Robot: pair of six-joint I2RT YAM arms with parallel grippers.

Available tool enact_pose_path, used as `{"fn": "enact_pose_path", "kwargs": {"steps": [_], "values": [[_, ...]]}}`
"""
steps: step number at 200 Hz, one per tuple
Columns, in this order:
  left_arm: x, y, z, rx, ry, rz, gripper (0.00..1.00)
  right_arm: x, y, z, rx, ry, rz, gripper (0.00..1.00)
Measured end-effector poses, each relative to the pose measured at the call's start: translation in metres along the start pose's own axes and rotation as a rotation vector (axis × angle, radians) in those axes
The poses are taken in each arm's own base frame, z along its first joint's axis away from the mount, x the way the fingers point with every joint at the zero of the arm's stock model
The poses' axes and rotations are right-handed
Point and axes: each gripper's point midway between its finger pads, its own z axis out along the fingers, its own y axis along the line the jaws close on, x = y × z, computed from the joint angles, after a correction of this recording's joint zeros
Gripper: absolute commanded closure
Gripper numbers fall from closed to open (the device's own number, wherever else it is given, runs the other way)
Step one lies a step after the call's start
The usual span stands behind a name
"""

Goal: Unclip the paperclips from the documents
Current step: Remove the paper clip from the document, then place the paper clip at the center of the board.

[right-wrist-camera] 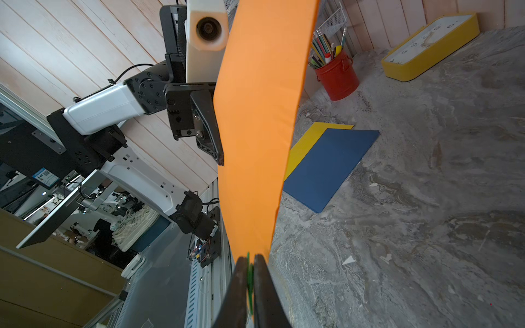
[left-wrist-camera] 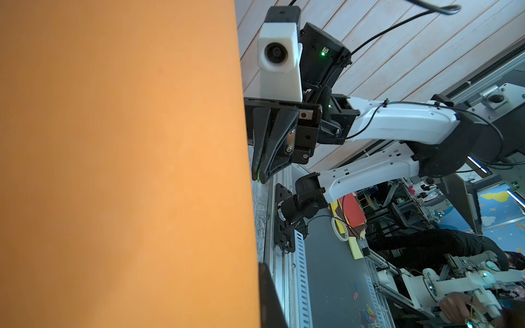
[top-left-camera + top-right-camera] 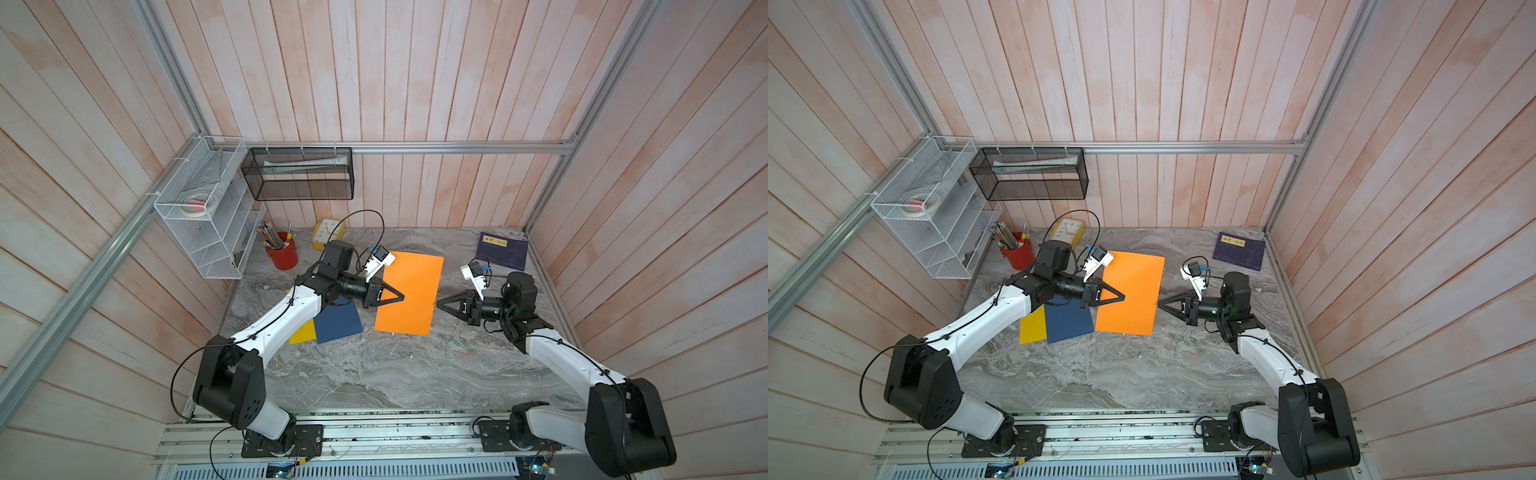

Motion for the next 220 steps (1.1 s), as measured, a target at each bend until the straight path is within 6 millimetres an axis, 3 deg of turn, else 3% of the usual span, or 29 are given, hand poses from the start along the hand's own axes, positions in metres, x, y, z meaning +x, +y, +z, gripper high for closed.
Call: {"fn": "enact_pose_path", "kwargs": {"steps": [42,73,136,220], "values": [[0.0,0.001,-0.001,-0.008,-0.001,-0.003,1.0,-0.003,-0.007,-0.008,0.056,-0.029,0.01,0.92],[0.0,0.003,-0.002,-0.024,-0.003,-0.003,1.0,0.007,-0.025,-0.016,0.149,-0.052,0.069,0.93],[0.002,0.008,-0.002,-0.035,-0.007,-0.003,1.0,0.071,-0.075,-0.029,0.374,-0.03,0.314,0.93],[0.0,0.012,-0.002,-0.056,-0.019,0.01,1.0,0.143,-0.117,-0.046,0.604,0.064,0.553,0.92]]}}
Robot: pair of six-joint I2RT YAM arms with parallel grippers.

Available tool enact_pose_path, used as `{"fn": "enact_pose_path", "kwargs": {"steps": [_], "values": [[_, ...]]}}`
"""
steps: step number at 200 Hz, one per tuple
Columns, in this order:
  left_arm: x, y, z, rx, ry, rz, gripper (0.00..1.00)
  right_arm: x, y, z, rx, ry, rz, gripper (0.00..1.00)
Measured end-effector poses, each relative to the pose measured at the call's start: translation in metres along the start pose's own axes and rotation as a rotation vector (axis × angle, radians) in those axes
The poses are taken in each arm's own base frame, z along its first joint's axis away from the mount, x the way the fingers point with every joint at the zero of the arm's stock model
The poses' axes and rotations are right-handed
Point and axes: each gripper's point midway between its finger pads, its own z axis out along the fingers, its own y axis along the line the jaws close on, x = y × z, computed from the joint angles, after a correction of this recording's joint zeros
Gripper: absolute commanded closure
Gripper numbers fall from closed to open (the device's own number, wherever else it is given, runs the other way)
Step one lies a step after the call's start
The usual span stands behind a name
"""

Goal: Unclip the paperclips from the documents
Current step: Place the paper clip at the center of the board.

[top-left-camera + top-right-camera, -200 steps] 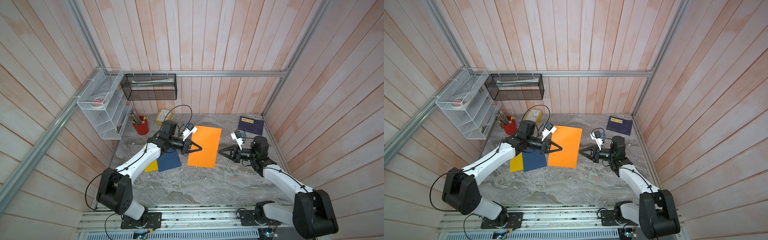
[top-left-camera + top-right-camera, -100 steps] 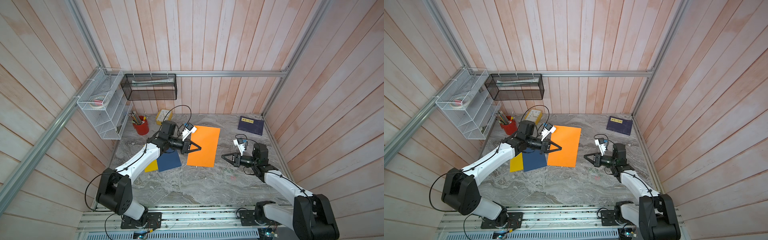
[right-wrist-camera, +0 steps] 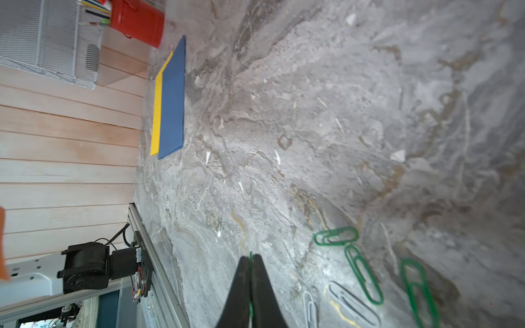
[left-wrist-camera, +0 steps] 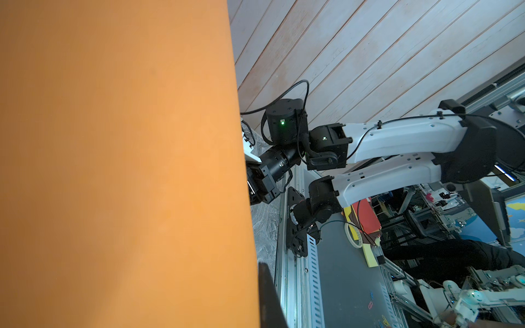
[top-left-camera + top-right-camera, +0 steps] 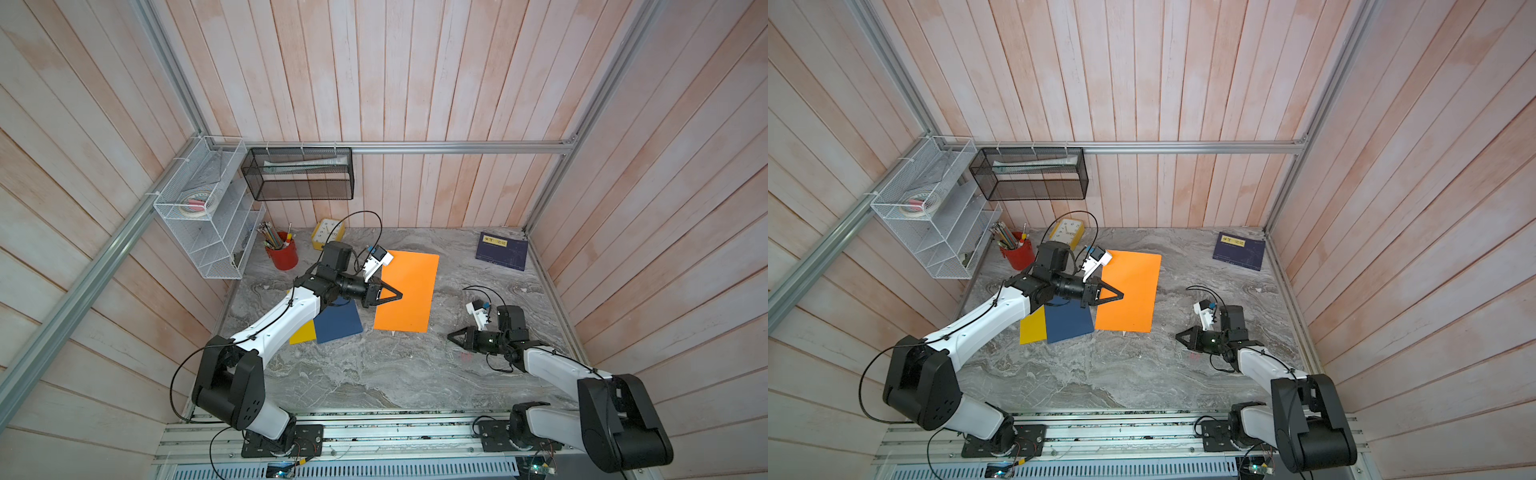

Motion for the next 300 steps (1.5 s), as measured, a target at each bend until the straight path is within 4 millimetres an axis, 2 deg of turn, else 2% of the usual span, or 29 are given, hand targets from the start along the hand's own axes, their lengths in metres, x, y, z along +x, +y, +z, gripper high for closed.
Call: {"fn": "enact_pose_path", "kwargs": {"steps": [51,73,104,151,218,277,300], "values": [[0.0,0.0,0.0,-0.002,0.0,0.0,1.0,0.021,-0.016,0.012,0.081,0.076,0.022,0.88],[0.0,0.0,0.0,-0.002,0.0,0.0,1.0,0.025,-0.02,0.014,0.107,0.095,0.019,0.82],[0.0,0.0,0.0,-0.003,0.0,0.0,1.0,0.025,-0.021,0.014,0.133,0.104,0.001,0.75],[0.0,0.001,-0.001,-0.005,-0.002,-0.001,1.0,0.019,-0.02,0.012,0.162,0.093,-0.021,0.73],[0.001,0.009,-0.002,-0.037,-0.005,-0.009,1.0,0.001,-0.003,0.004,0.149,0.049,-0.062,0.68],[0.011,0.043,-0.012,-0.165,-0.031,-0.103,1.0,-0.019,0.026,-0.007,0.088,-0.011,-0.133,0.48],[0.012,0.058,-0.015,-0.223,-0.039,-0.138,1.0,-0.029,0.042,-0.013,0.051,-0.038,-0.165,0.44]]}}
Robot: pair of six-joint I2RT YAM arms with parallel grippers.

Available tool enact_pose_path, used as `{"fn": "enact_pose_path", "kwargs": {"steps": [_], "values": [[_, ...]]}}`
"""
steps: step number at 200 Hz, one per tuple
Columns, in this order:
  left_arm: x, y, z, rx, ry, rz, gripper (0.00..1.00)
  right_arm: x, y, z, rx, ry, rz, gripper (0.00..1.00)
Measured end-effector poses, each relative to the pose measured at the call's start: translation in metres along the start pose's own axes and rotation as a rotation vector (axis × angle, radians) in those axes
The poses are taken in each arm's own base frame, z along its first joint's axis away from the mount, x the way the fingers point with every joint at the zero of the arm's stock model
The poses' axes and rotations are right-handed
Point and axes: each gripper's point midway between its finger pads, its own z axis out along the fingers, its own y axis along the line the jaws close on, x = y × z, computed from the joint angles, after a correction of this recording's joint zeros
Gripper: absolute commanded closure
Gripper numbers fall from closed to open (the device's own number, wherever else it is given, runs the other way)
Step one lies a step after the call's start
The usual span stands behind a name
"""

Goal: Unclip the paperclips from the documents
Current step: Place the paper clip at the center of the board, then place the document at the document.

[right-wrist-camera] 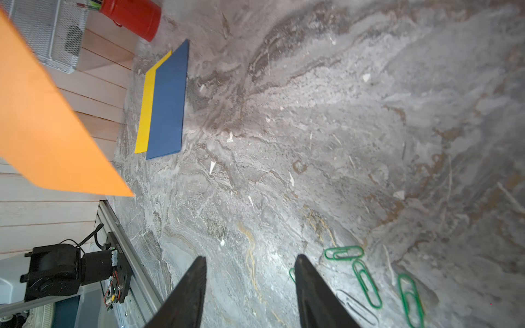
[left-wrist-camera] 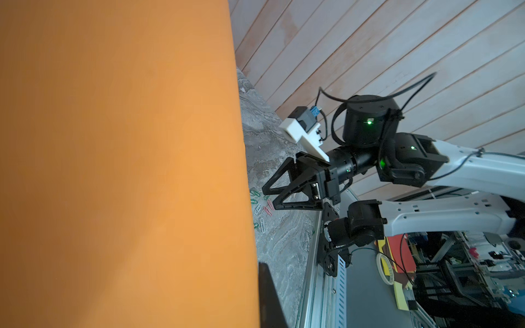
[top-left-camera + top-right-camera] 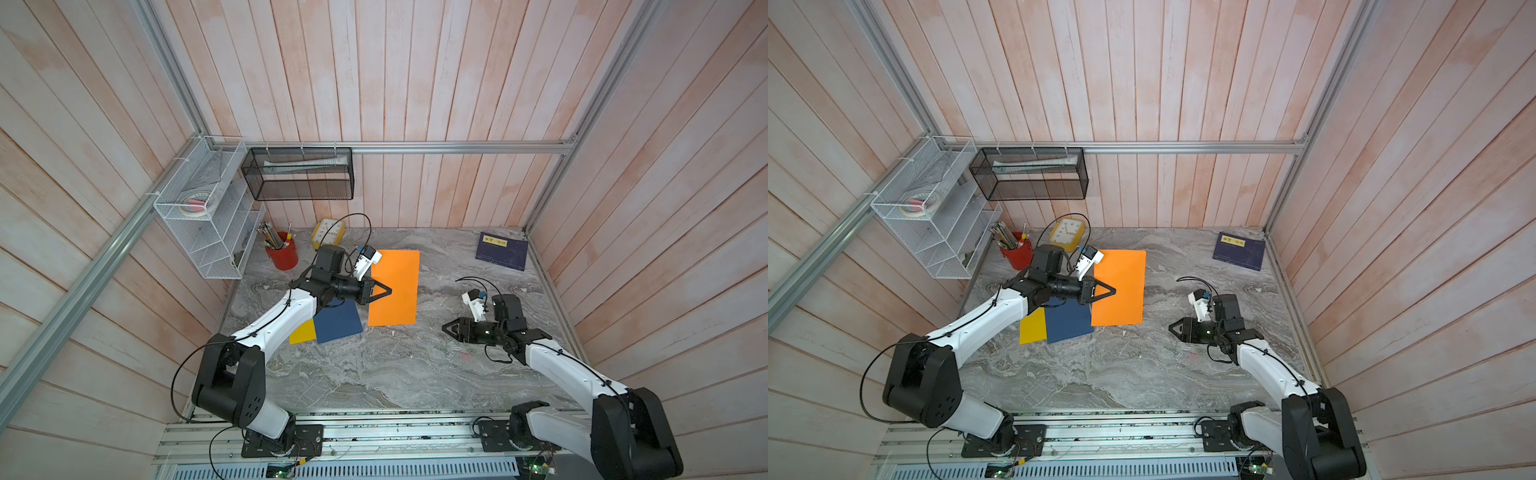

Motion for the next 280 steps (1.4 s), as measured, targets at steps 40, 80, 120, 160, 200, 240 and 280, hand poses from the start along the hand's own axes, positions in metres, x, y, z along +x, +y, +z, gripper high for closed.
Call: {"fn": "enact_pose_path", "kwargs": {"steps": [40,80,120,160,200,240,280], "values": [[0.013,0.034,0.011,-0.082,0.034,-0.088,1.0,-0.013,0.015,-0.006,-0.039,-0.026,-0.031,0.41],[0.025,0.071,0.016,-0.187,0.065,-0.178,1.0,-0.019,0.02,-0.008,-0.051,-0.035,-0.041,0.39],[0.037,0.105,0.011,-0.3,0.075,-0.253,1.0,-0.02,0.025,-0.011,-0.064,-0.04,-0.048,0.38],[0.053,0.137,0.009,-0.404,0.098,-0.315,1.0,-0.019,0.026,-0.011,-0.07,-0.034,-0.046,0.38],[0.068,0.161,0.004,-0.503,0.122,-0.362,1.0,-0.019,0.028,-0.012,-0.075,-0.037,-0.05,0.37],[0.076,0.174,-0.005,-0.595,0.139,-0.379,0.95,-0.02,0.029,-0.013,-0.079,-0.04,-0.054,0.37],[0.079,0.184,-0.012,-0.667,0.141,-0.387,0.77,-0.019,0.029,-0.013,-0.08,-0.04,-0.054,0.37]]}}
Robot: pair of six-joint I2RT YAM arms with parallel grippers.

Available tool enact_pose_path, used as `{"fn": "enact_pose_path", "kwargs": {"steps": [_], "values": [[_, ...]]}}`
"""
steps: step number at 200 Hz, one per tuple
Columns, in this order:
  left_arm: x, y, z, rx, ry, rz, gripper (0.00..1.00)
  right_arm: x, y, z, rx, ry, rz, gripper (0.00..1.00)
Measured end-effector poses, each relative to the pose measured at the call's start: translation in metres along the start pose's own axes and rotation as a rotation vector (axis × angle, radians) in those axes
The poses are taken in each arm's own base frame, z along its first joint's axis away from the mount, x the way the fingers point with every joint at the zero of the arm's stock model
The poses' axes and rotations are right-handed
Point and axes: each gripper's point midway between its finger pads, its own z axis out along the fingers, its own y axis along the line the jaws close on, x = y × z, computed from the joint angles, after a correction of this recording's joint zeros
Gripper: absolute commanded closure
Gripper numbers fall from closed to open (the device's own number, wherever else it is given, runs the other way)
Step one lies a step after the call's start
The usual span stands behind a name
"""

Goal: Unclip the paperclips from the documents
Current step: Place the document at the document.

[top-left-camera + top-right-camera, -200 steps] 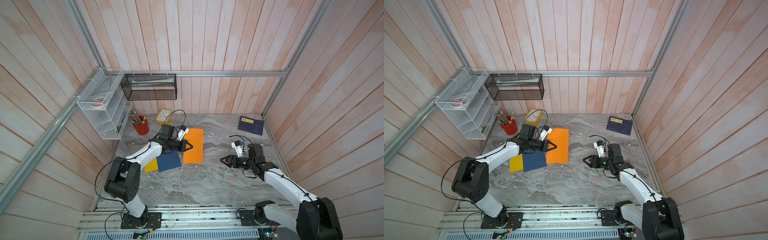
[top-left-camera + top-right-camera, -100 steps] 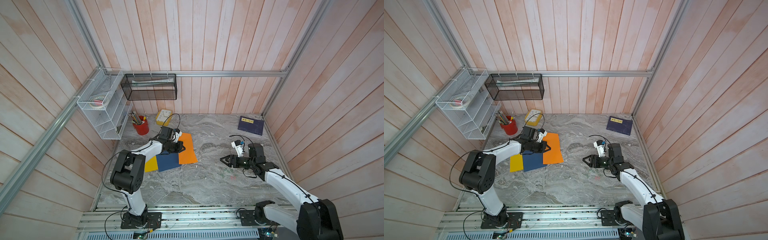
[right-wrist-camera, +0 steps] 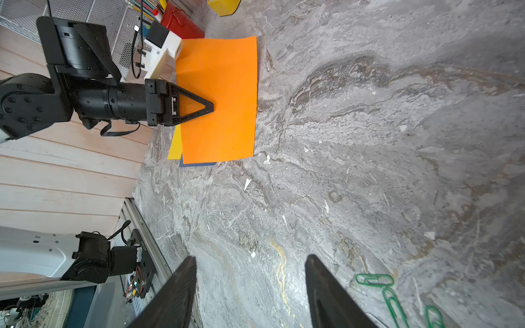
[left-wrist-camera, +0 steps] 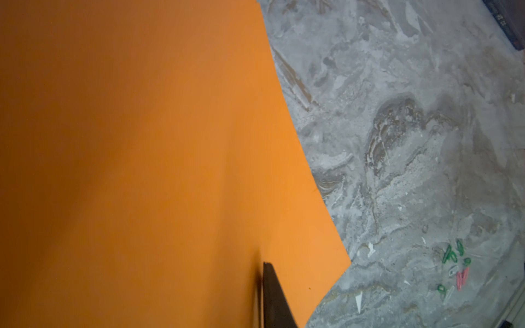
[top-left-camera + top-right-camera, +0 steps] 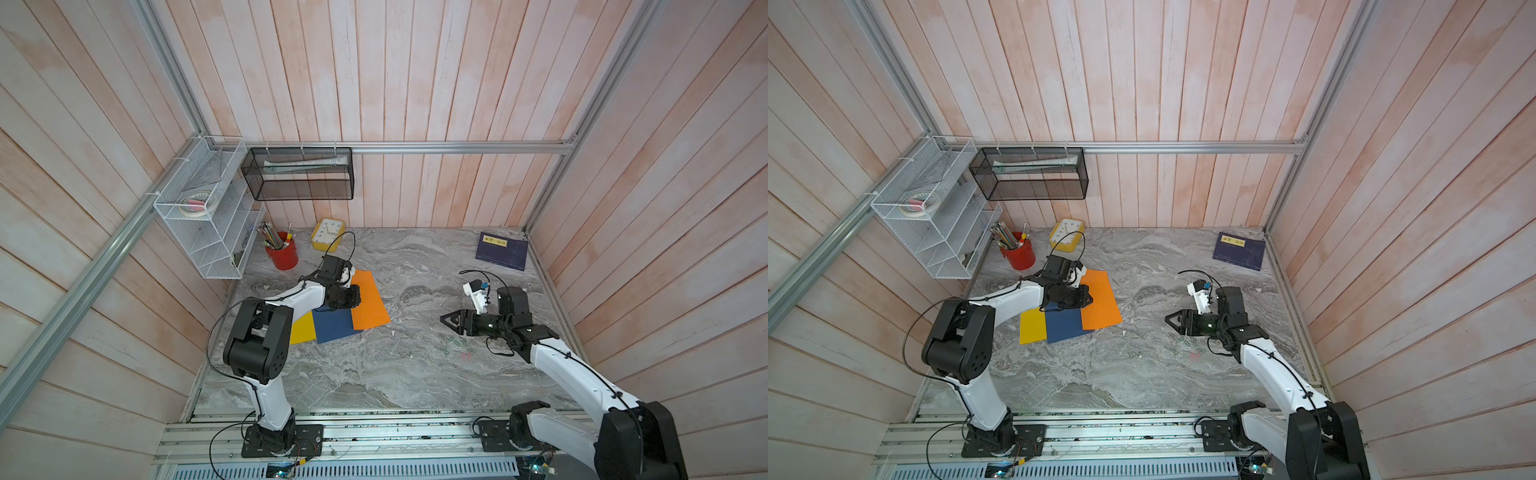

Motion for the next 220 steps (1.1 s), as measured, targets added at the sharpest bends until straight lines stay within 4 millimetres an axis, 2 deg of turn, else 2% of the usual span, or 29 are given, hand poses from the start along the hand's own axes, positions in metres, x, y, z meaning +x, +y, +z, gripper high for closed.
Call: {"fn": "enact_pose_path", "kwargs": {"steps": [12,91,160,185,220], "values": [[0.0,0.002,0.0,-0.014,-0.001,-0.008,0.72,0.0,0.0,0.0,-0.002,0.001,0.0,0.37],[0.001,0.019,-0.003,-0.113,-0.013,-0.031,0.55,0.0,0.002,-0.001,-0.008,-0.001,-0.003,0.36],[-0.011,0.024,-0.043,-0.21,-0.117,-0.026,0.45,-0.001,0.002,-0.001,-0.008,-0.003,-0.006,0.36],[-0.011,0.026,-0.055,-0.234,-0.153,-0.021,0.4,-0.002,0.003,-0.002,-0.005,-0.01,-0.018,0.3],[-0.009,0.025,-0.075,-0.243,-0.227,0.004,0.25,-0.012,0.005,-0.01,0.025,-0.067,-0.08,0.21]]}}
